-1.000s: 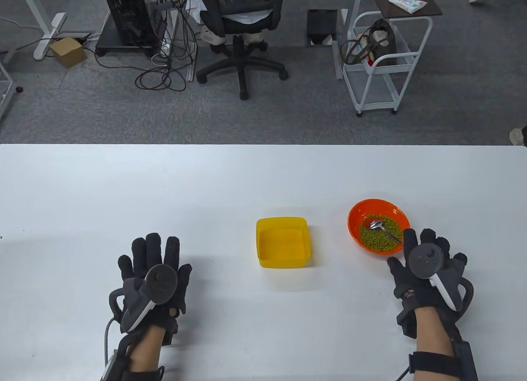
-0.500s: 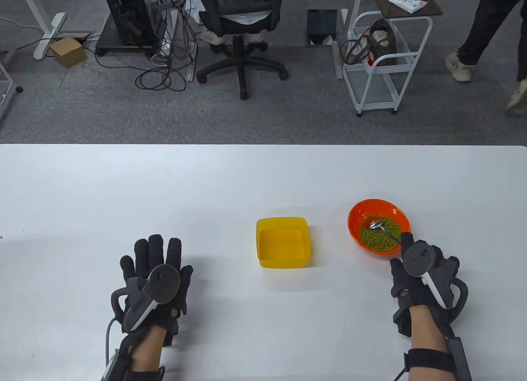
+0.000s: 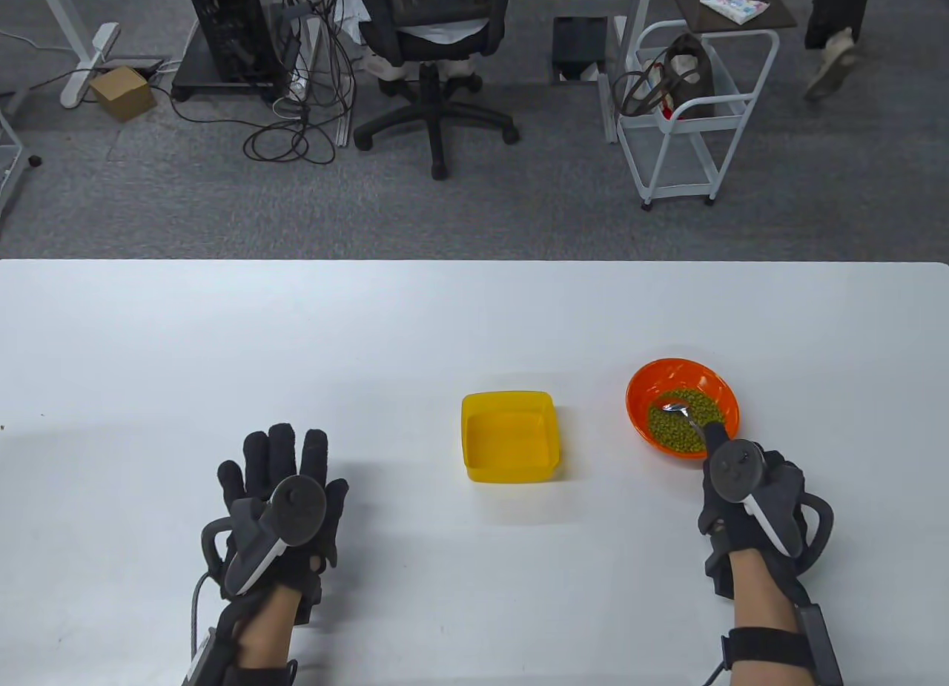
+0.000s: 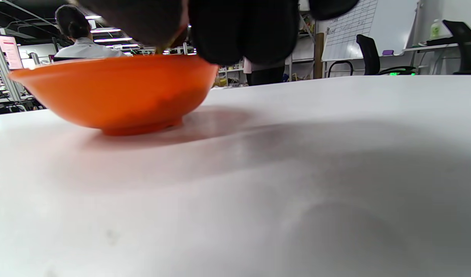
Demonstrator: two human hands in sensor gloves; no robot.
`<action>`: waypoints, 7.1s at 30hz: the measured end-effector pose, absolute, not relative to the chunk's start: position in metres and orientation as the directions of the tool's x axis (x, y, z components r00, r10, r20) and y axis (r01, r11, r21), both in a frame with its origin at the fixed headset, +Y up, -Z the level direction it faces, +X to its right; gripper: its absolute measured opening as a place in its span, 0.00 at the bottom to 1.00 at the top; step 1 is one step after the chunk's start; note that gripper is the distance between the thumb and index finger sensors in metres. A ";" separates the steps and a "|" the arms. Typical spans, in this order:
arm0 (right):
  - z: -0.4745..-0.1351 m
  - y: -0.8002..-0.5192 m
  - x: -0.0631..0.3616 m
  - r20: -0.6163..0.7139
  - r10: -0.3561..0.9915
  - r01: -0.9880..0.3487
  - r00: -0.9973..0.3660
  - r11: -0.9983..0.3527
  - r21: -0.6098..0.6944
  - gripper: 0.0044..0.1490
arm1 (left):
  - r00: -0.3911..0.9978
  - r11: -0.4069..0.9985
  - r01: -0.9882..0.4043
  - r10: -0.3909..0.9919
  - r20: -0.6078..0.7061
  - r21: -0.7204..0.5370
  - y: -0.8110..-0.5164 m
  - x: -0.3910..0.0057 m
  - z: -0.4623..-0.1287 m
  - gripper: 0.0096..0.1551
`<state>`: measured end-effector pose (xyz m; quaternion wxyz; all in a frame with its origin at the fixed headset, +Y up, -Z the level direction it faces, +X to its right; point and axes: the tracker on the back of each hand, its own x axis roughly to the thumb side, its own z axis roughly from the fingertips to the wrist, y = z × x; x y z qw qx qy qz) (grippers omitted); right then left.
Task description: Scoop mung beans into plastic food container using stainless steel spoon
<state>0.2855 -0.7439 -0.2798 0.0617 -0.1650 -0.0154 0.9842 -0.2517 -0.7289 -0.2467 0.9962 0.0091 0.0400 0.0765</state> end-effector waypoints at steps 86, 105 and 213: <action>-0.275 -0.744 0.293 -0.252 0.397 -0.381 -0.883 -0.918 -0.109 0.29 | 0.988 0.991 -0.132 0.130 -0.083 -0.024 -0.732 -0.249 -0.249 0.43; -0.268 -0.716 0.223 0.028 0.402 -0.401 -0.915 -0.903 -0.153 0.29 | 0.988 0.991 -0.129 0.126 -0.084 -0.029 -0.733 -0.248 -0.249 0.43; -0.276 -0.750 0.279 -0.421 0.318 -0.301 -0.850 -0.948 -0.108 0.28 | 0.989 0.991 -0.121 0.114 -0.093 -0.065 -0.737 -0.247 -0.251 0.43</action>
